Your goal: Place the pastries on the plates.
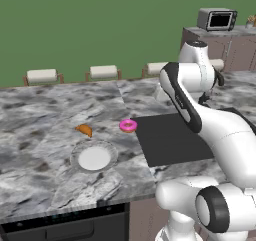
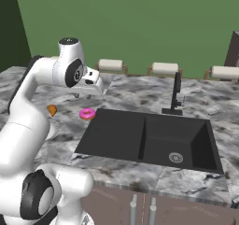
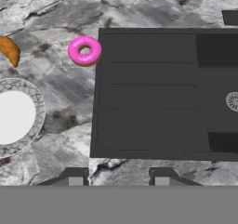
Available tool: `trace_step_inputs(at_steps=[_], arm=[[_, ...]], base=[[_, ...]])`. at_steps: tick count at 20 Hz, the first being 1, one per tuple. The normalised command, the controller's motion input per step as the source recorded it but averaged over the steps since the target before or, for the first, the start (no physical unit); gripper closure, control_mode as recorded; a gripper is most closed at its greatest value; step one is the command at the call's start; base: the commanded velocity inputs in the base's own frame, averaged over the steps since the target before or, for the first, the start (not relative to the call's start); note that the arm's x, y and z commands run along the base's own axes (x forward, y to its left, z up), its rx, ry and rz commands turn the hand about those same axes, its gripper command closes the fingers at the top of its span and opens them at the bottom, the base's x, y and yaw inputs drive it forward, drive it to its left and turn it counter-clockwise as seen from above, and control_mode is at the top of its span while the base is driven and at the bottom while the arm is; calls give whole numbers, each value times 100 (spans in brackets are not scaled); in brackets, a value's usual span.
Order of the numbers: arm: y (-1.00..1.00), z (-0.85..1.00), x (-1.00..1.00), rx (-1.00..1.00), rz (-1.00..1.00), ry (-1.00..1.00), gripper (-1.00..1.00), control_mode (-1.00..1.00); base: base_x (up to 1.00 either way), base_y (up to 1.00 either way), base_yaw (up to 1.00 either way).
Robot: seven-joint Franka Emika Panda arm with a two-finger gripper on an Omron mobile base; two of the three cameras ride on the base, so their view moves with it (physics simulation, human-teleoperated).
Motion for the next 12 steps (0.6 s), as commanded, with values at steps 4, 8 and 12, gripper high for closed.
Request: trace_step_inputs(at_steps=[4, 8, 12], arm=[[5, -5, 5, 0, 0, 9, -100, -100], [25, -21, 30, 1, 0, 21, -100, -100], [20, -21, 44, 0, 0, 17, -100, -100]], base=[[0, 0, 0], [0, 0, 0], [0, 0, 0]])
